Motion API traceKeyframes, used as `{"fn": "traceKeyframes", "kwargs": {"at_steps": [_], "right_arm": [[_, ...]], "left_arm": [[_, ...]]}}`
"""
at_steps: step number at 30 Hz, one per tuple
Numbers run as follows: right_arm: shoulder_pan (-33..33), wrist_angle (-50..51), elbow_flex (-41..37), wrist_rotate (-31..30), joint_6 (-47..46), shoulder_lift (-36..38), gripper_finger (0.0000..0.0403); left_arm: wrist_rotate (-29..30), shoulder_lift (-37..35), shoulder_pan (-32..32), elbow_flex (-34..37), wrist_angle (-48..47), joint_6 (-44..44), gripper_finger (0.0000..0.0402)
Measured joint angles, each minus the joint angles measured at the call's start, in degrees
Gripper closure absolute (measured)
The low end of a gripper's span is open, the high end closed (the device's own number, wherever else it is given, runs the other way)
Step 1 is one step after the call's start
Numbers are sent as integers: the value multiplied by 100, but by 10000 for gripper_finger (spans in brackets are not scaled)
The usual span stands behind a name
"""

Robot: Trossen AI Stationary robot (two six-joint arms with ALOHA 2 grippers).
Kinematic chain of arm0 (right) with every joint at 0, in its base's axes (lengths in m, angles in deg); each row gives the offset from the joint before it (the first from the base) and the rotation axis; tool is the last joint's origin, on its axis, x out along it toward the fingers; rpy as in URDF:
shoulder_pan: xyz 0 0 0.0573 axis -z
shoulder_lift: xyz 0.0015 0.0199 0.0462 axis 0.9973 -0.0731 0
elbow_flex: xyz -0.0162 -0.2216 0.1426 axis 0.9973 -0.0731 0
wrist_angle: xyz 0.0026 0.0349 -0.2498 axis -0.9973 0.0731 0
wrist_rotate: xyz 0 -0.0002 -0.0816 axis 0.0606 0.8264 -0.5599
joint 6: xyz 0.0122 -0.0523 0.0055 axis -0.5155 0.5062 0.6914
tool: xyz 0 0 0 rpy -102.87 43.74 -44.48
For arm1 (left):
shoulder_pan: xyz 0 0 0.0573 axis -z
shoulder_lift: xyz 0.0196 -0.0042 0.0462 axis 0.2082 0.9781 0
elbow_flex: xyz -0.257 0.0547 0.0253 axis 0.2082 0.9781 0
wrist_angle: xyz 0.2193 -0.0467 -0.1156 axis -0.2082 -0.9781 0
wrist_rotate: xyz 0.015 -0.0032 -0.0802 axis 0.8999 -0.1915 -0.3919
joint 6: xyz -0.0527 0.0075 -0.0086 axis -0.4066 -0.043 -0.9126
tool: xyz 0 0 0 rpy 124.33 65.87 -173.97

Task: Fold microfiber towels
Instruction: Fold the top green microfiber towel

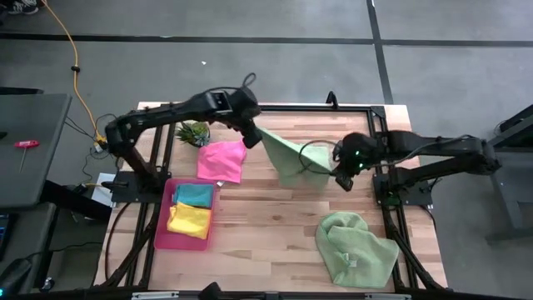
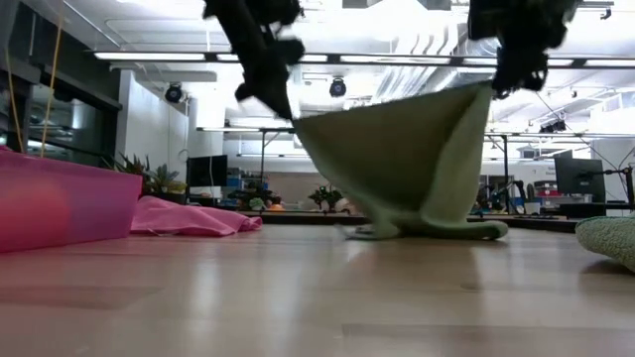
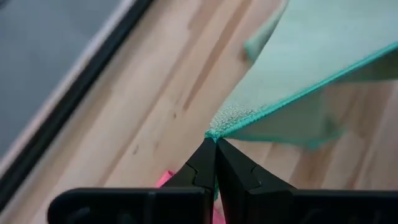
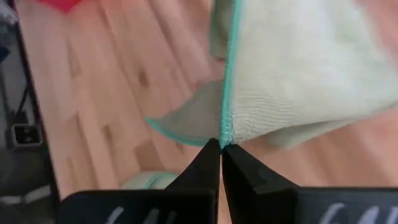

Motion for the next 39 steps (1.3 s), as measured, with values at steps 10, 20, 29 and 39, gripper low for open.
{"fn": "traceKeyframes", "kwargs": {"at_steps": [10, 20, 29, 39], "right_arm": [[1340, 1706, 1930, -1235, 1638, -862, 403], [2809, 2261, 3743, -2156, 4513, -2168, 403], [3462, 2745, 5801, -2908, 5603, -2903, 402], [3444, 3368, 5750, -1120, 4670, -2834, 402]], "left_arm": [[591, -853, -152, -1110, -177, 194, 401], [1196, -854, -634, -1714, -296, 1827, 401], [2943, -865, -691, -1714, 81, 2993, 401], [2348, -862, -371, -1714, -453, 2247, 401]]}}
